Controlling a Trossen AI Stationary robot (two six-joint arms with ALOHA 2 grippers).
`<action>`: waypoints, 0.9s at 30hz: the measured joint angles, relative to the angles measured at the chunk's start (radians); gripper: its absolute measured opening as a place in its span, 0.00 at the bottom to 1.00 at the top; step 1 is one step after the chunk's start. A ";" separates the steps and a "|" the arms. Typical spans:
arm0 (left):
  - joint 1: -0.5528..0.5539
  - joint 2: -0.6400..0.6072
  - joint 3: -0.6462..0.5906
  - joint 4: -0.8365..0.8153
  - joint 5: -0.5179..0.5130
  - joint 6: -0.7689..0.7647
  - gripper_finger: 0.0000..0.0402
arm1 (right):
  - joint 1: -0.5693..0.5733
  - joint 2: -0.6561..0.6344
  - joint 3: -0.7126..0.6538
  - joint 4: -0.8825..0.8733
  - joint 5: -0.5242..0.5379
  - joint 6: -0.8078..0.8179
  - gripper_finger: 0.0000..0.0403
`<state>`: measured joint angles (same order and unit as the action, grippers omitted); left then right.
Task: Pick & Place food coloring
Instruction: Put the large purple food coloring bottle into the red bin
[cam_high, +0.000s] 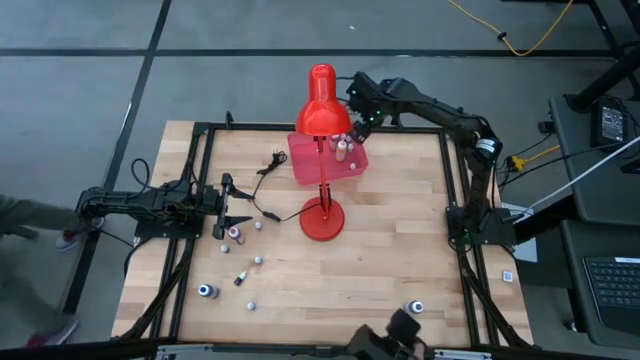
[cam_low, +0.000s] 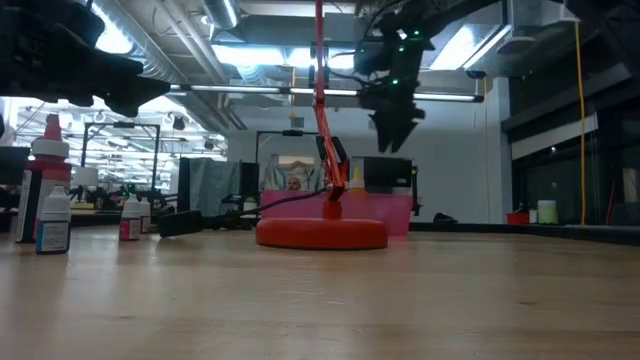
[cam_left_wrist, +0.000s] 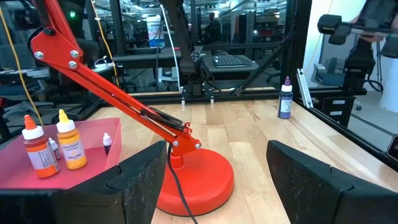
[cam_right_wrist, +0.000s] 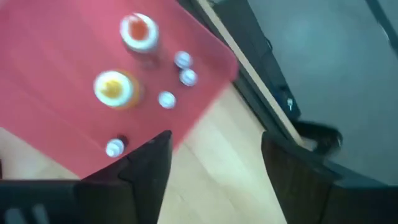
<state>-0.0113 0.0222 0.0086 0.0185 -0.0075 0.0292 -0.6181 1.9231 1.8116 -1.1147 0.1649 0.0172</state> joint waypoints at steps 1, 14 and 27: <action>0.000 0.000 0.000 0.000 0.000 0.000 0.68 | -0.003 -0.015 -0.012 -0.008 0.002 0.019 0.64; 0.000 0.000 0.000 0.000 0.000 0.000 0.68 | 0.141 -0.428 -0.463 -0.019 -0.041 0.269 0.66; 0.000 0.000 0.000 0.000 0.000 0.000 0.68 | 0.643 -0.634 -0.662 -0.203 -0.203 0.333 0.66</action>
<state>-0.0116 0.0219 0.0082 0.0185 -0.0077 0.0292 0.0252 1.2891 1.1499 -1.3172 -0.0385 0.3504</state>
